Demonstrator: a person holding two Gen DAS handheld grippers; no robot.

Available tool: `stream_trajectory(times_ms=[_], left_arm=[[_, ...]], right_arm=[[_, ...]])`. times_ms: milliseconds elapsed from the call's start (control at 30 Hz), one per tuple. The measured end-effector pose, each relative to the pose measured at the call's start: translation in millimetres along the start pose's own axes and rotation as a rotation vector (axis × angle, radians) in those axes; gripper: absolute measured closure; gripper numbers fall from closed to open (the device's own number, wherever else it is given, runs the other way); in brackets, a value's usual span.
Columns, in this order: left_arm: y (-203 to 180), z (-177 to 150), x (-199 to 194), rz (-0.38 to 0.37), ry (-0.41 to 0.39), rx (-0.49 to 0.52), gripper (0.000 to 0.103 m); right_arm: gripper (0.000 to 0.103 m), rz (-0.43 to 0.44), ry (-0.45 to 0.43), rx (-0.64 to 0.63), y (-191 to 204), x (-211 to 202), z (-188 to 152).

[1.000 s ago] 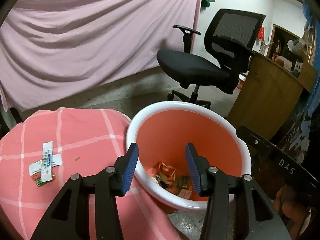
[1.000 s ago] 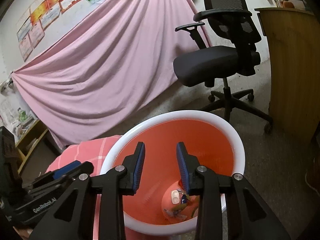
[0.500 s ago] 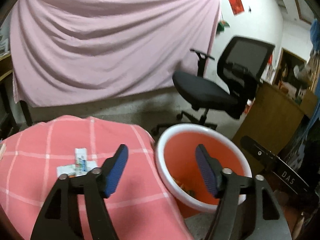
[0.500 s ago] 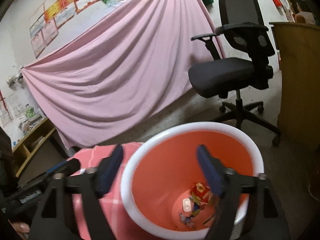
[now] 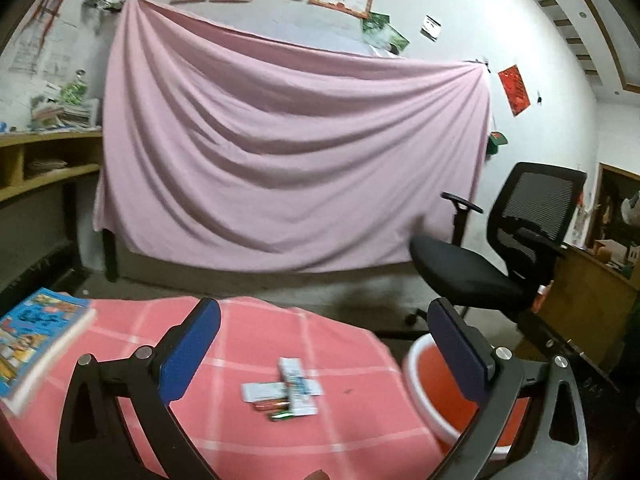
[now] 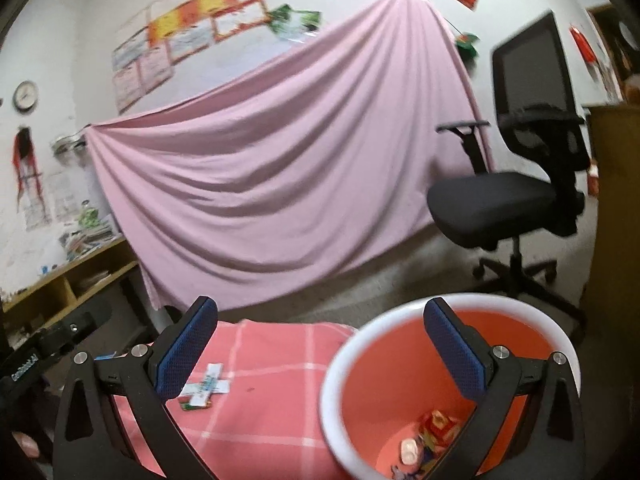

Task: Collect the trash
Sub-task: 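Move both grippers back over the tubes and batteries on the table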

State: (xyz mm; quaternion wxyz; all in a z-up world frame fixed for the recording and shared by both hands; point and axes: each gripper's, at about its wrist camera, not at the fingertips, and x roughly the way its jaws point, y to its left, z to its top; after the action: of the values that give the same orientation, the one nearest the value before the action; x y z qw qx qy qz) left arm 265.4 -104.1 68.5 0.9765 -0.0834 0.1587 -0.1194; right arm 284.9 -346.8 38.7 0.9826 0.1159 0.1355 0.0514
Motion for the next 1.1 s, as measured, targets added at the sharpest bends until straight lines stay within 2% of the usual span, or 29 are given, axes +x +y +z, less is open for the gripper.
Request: stream_trajectory(times_ms=[100,333,467,900,1100], left_arm=[[16.5,-3.9,-8.6,0.030,-0.019,0.003,0.002],[56.2,-19.0,-30.6,0.162,-0.110,0.027,0.002],[77.1,-29.4,-37.7,0.199,-0.132,0.014,0.002],[117.4,-30.0,-36.0,0.247,-0.133,0.022,0.002],[131.3,-26.8,-17.9,0.225,-0.054,0.004,0.002]], right_arm=[[0.000,0.014,-0.042,-0.035,14.4,-0.8,-1.6],[0.000,0.071,-0.133,-0.142,51.1,-2.8,-9.2],[0.000,0.094,-0.141,-0.204,70.2,1.7,-16.1],[0.000,0.138,-0.046,-0.358,116.8,40.2,-42.5],[0.000,0.123,0.090,-0.397,122.2,65.0,-52.1]])
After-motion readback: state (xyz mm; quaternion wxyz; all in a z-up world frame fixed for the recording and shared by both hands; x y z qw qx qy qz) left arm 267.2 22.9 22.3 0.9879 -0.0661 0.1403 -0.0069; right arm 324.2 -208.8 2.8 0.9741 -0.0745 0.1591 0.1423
